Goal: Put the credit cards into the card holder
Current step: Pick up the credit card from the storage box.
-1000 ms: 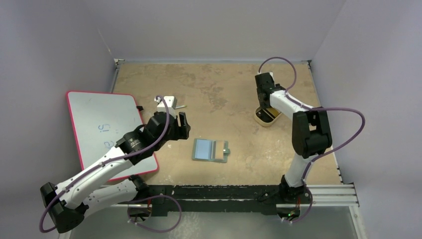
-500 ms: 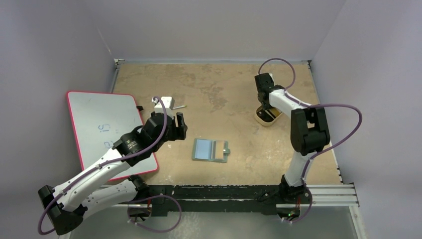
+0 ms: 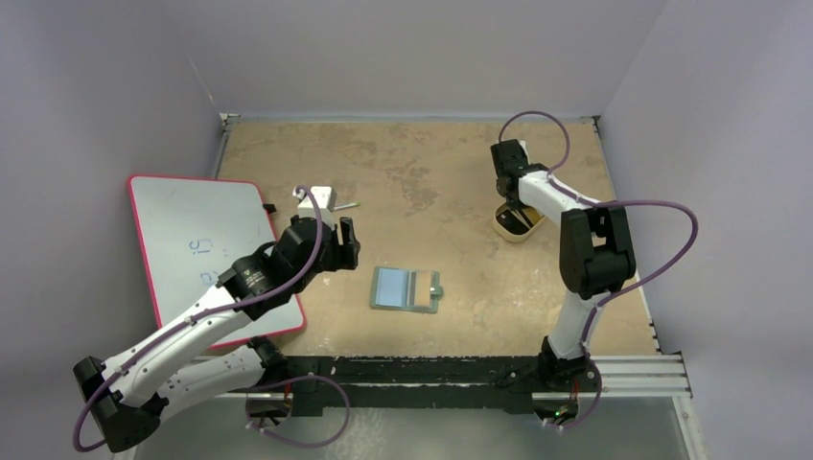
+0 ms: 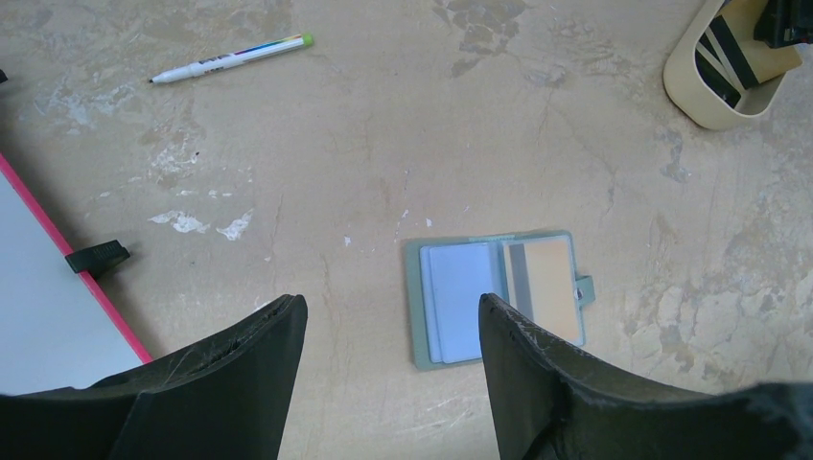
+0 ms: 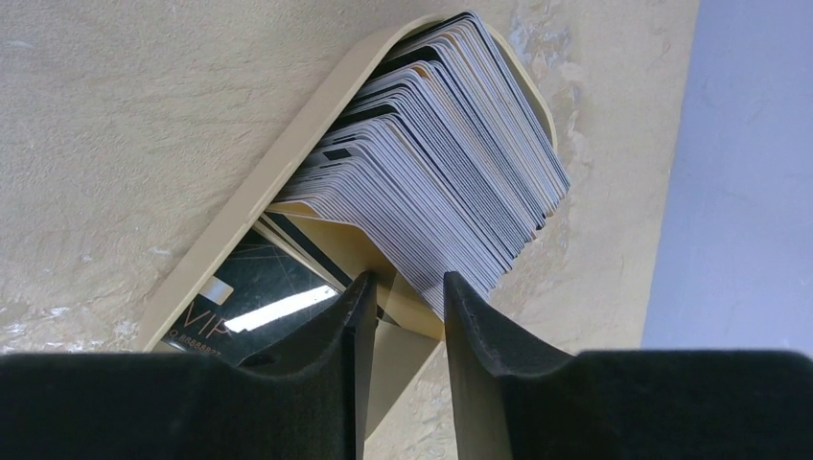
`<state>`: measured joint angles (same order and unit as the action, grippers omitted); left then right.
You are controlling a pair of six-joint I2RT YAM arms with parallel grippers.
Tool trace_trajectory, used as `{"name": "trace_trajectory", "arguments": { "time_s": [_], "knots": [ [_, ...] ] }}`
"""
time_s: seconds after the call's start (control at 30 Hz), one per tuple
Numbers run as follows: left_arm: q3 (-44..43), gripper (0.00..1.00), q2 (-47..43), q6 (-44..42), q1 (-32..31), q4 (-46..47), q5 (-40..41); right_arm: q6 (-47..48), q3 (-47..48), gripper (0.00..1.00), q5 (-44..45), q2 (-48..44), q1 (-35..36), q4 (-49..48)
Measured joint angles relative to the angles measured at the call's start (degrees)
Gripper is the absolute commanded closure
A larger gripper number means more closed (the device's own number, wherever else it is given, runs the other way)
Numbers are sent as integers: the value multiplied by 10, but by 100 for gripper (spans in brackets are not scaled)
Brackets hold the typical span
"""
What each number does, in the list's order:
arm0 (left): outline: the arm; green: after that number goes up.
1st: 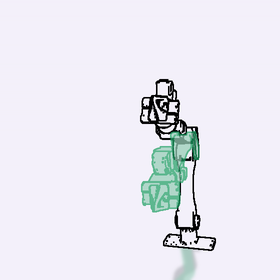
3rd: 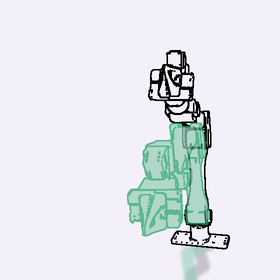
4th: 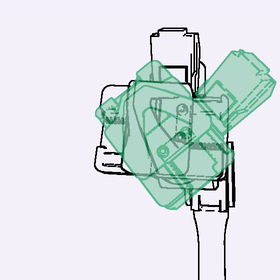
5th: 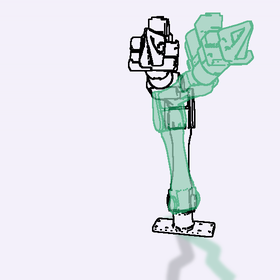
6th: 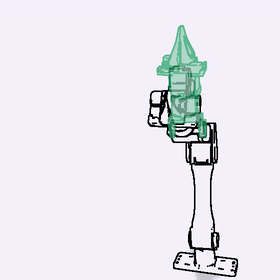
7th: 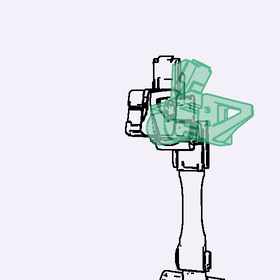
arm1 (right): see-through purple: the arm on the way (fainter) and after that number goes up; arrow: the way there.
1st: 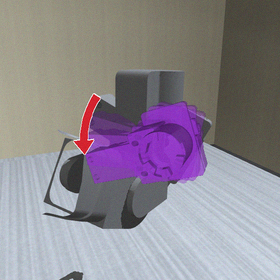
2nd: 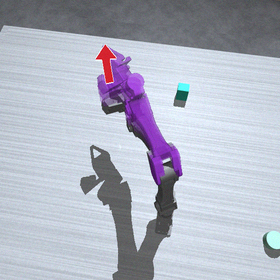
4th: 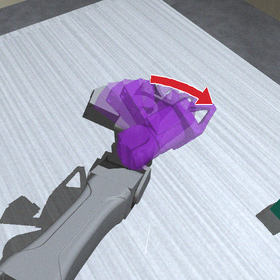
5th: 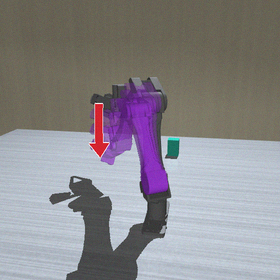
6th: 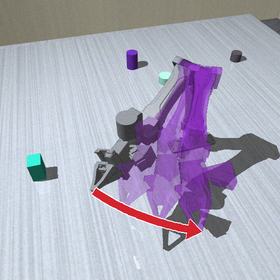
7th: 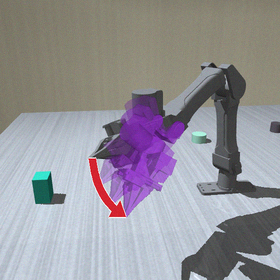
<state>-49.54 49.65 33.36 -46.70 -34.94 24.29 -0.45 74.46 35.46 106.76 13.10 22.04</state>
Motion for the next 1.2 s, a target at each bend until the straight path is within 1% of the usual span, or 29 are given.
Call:
{"name": "trace_trajectory", "arguments": {
  "time_s": [0.43,0.63,0.77,1.0,1.2],
  "knots": [
    [0,34,0,0,0,0,0,-8,5,78,0,-1,0,9],
    [0,34,0,0,0,0,1,-13,8,85,-1,-5,0,22],
    [0,34,0,0,0,0,2,-16,9,87,-6,-14,0,32],
    [0,35,0,0,0,0,2,-21,14,95,-38,-50,0,49],
    [0,36,2,0,0,0,3,-26,14,100,-87,-80,0,58]
  ]
}}
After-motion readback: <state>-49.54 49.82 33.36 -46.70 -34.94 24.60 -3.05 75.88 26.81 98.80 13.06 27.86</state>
